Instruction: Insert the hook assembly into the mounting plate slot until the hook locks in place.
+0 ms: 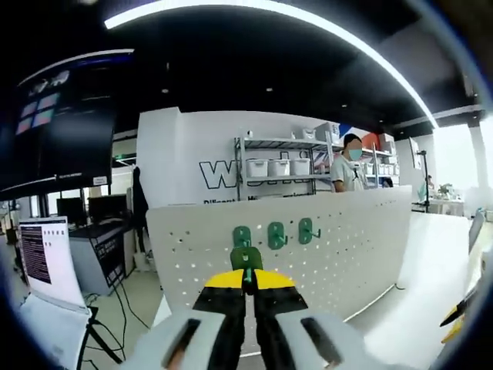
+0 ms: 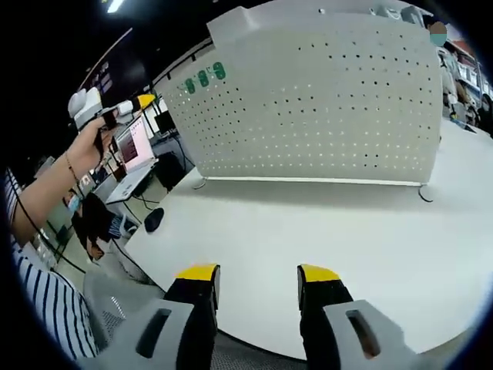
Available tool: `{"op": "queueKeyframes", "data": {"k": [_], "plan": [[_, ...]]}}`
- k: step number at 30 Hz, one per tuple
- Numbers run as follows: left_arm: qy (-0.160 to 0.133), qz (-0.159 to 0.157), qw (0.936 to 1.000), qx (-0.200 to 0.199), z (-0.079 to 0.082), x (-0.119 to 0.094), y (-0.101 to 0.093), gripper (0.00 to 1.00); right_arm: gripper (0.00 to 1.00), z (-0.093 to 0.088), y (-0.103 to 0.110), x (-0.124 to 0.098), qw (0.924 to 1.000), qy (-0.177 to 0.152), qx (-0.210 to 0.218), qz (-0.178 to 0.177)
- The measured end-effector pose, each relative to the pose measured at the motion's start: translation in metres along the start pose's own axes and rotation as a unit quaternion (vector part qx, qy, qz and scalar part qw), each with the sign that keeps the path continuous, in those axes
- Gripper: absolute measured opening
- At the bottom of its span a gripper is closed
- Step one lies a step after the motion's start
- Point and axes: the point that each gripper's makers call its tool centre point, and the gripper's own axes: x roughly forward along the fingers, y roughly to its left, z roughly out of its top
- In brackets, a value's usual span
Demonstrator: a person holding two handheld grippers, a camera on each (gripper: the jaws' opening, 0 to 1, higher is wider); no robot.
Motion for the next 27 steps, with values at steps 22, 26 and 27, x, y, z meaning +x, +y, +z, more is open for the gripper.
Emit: {"op": "queueKeyframes", "data": {"k": [22,26,27], "plan": [[-0.034,0.060,0.9976,0.012,0.017,0.050,0.034,0.02,0.37,-0.012,-0.012,-0.002,0.9994,0.015,0.028,-0.009],[-0.038,0.062,0.9973,0.011,0.019,0.055,0.035,0.02,0.37,-0.014,-0.014,-0.003,0.9995,0.018,0.024,-0.013],[-0.043,0.063,0.9970,0.010,0.020,0.055,0.035,0.02,0.37,-0.015,-0.014,-0.003,0.9995,0.020,0.022,-0.014]]}}
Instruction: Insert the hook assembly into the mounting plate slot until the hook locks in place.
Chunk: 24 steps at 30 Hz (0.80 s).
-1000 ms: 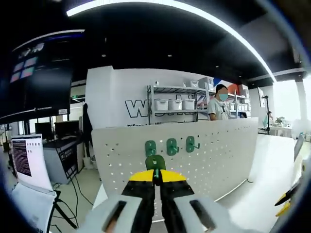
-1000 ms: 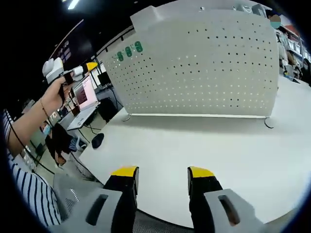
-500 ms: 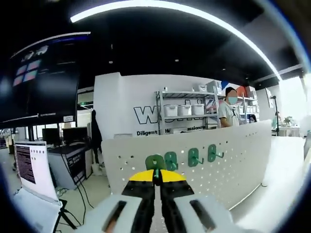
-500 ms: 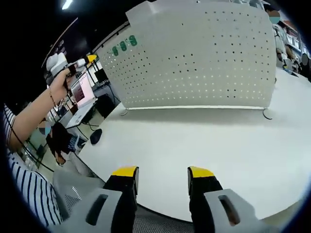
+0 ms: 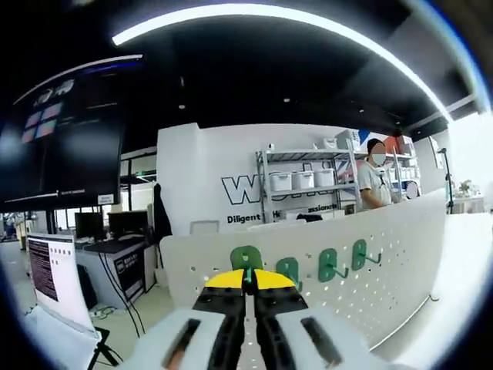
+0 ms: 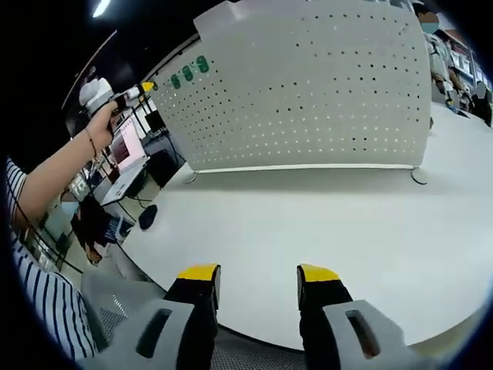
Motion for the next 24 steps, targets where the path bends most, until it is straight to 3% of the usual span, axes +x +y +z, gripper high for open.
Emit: {"op": "queueKeyframes", "data": {"k": [24], "plan": [[0.020,0.011,0.9997,0.014,-0.017,0.021,0.003,0.02,0.37,0.001,-0.002,0.002,1.0000,0.004,0.002,-0.003]]}}
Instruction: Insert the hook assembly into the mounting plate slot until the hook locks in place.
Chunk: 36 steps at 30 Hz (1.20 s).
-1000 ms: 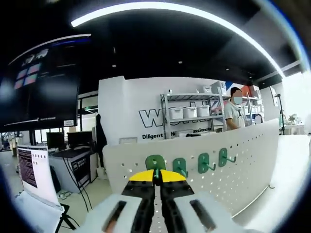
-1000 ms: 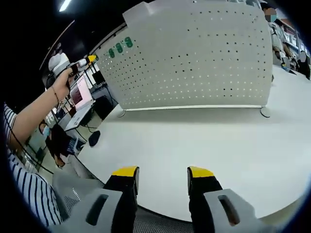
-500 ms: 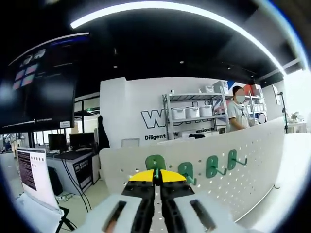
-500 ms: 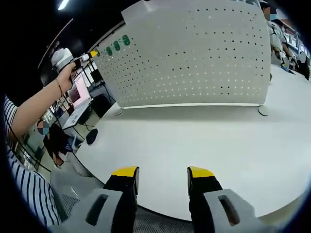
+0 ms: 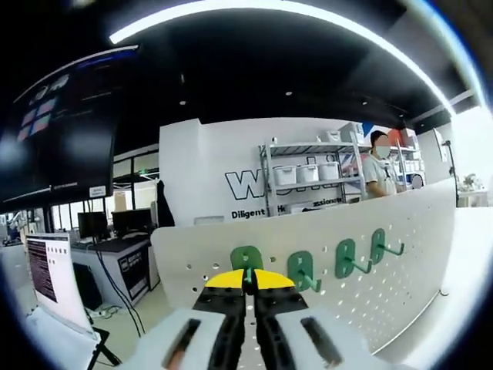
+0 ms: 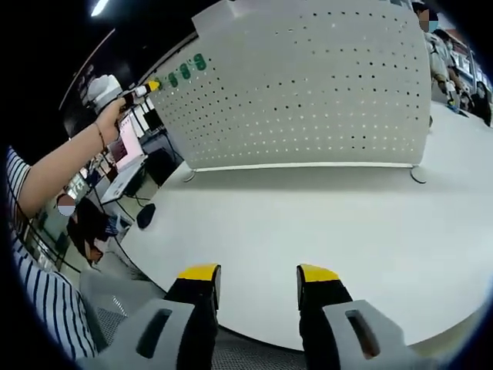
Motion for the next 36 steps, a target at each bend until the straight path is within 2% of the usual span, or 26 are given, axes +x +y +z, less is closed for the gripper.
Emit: {"op": "queueKeyframes", "data": {"k": [17,30,36], "plan": [[0.020,0.000,0.9998,0.002,-0.009,0.006,0.003,0.02,0.37,-0.004,0.007,0.004,0.9999,0.003,0.010,0.009],[0.035,0.008,0.9990,-0.025,-0.017,0.012,0.002,0.02,0.36,-0.004,0.008,0.005,0.9999,0.004,0.009,0.010],[0.041,0.000,0.9983,-0.043,-0.018,0.013,0.004,0.02,0.36,-0.006,0.008,0.004,0.9999,0.006,0.008,0.009]]}}
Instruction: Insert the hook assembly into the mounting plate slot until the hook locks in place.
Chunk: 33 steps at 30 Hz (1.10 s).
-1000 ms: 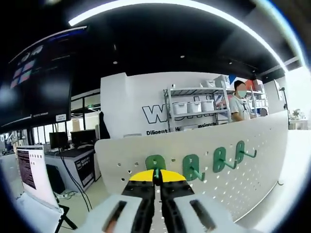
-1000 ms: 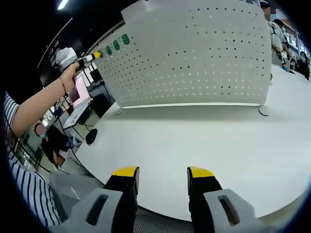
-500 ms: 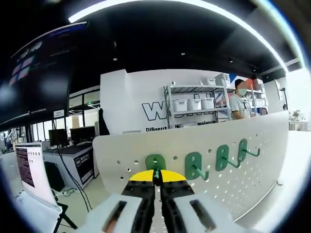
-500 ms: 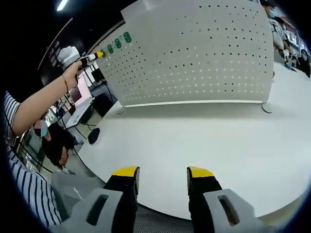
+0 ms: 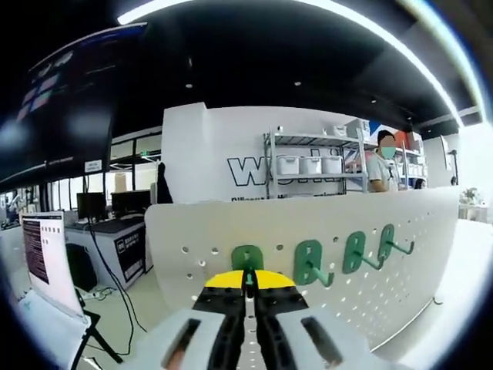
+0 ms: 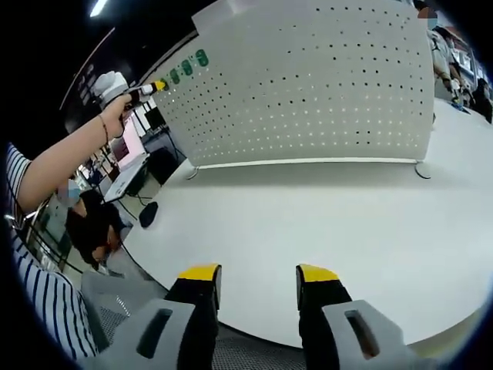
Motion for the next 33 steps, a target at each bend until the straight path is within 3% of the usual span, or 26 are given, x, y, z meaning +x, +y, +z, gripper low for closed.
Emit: {"op": "queueKeyframes", "data": {"k": [4,6,12,23,26,30,33], "plan": [[0.010,-0.015,0.9998,-0.011,-0.001,0.001,0.001,0.03,0.36,0.002,0.000,-0.001,1.0000,-0.005,0.000,-0.001],[0.018,-0.021,0.9996,0.010,-0.002,0.001,0.000,0.03,0.36,0.003,0.000,0.000,1.0000,-0.006,-0.002,0.000],[0.017,-0.026,0.9994,0.016,0.003,-0.007,0.001,0.05,0.36,0.005,0.003,0.002,0.9999,-0.010,-0.003,0.003],[0.021,-0.050,0.9985,0.000,0.015,-0.036,0.008,0.34,0.36,0.011,0.011,0.005,0.9996,-0.014,-0.021,0.012],[0.021,-0.075,0.9970,0.000,0.017,-0.045,0.006,0.39,0.36,0.017,0.013,0.004,0.9993,-0.018,-0.029,0.014],[0.042,-0.102,0.9936,-0.027,0.012,-0.054,0.005,0.57,0.37,0.023,0.013,0.003,0.9989,-0.025,-0.038,0.014],[0.052,-0.110,0.9925,-0.015,0.011,-0.066,-0.004,0.66,0.37,0.026,0.013,0.002,0.9986,-0.030,-0.040,0.014]]}}
